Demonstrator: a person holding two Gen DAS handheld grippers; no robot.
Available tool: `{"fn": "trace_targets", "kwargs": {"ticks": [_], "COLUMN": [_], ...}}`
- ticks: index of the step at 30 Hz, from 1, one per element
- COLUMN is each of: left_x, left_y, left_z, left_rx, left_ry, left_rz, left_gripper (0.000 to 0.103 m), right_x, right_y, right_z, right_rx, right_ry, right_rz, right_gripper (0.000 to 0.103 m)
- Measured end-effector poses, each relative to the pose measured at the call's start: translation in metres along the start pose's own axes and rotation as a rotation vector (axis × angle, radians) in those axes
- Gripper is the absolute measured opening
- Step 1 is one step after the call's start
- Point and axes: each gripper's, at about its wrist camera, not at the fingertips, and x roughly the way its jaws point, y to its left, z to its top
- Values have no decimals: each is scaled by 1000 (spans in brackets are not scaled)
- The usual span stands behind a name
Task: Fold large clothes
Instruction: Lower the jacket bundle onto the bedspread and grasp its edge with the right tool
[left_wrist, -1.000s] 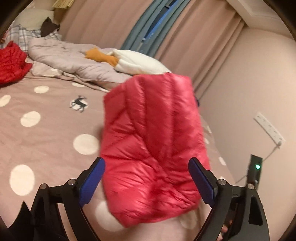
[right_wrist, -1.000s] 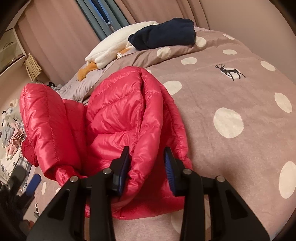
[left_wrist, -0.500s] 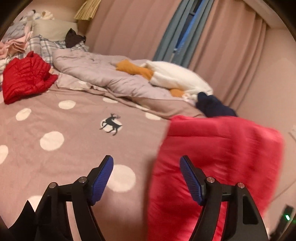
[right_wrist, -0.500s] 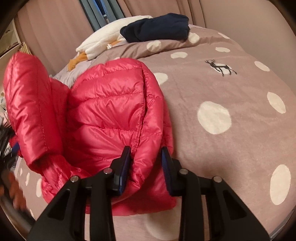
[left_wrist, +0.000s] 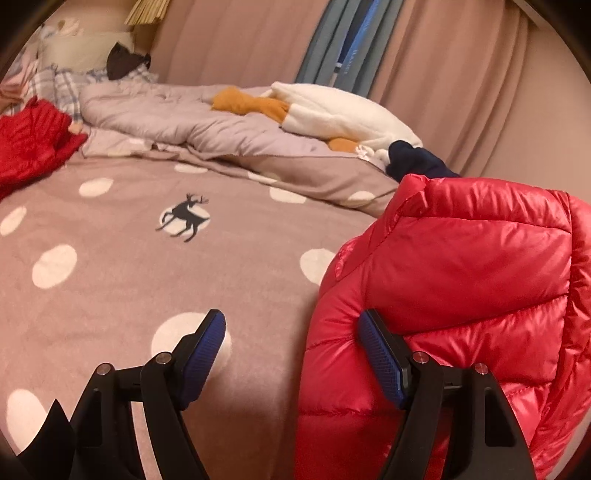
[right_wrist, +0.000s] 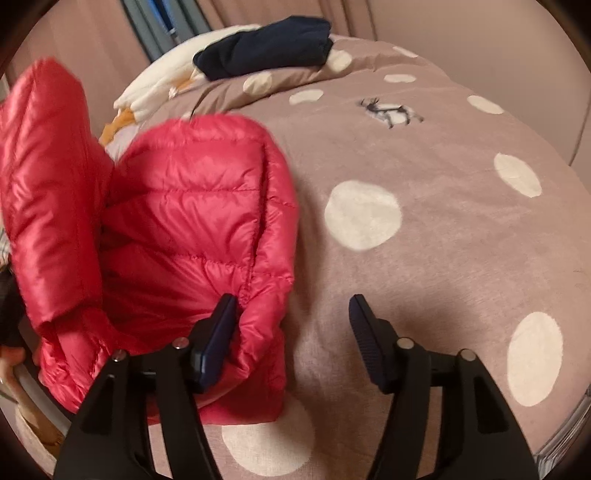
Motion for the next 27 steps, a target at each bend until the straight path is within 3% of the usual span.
{"fn": "trace_targets", "kwargs": {"ticks": [6,11,15,18,21,27], "left_x": [-1,-3,-6,-6,-1,1], "left_y": [-1,-8,-12,-11,-7,-9], "left_z": [0,-1,-2,-3,-2,-7], "left_rx": [34,59,104,116,101,106], "left_ry": [-2,-15,-29,-35,-13,-21], "left_rz": [2,5,9,5,11,-20], "left_gripper": [74,74,74,74,74,74], "right_x": [-45,-85,-86,-62,-34,-8], "right_y": [9,37,70,83,87,71], "right_z": [15,24,35,50,59,49], "right_rx": [24,-3,-97,-88,-50,-9], "right_ry": [-188,-357,-415,-368,-308,-252], "right_rz": [12,186,270,335,384,312], "right_gripper": [71,73,69,56,52,52]}}
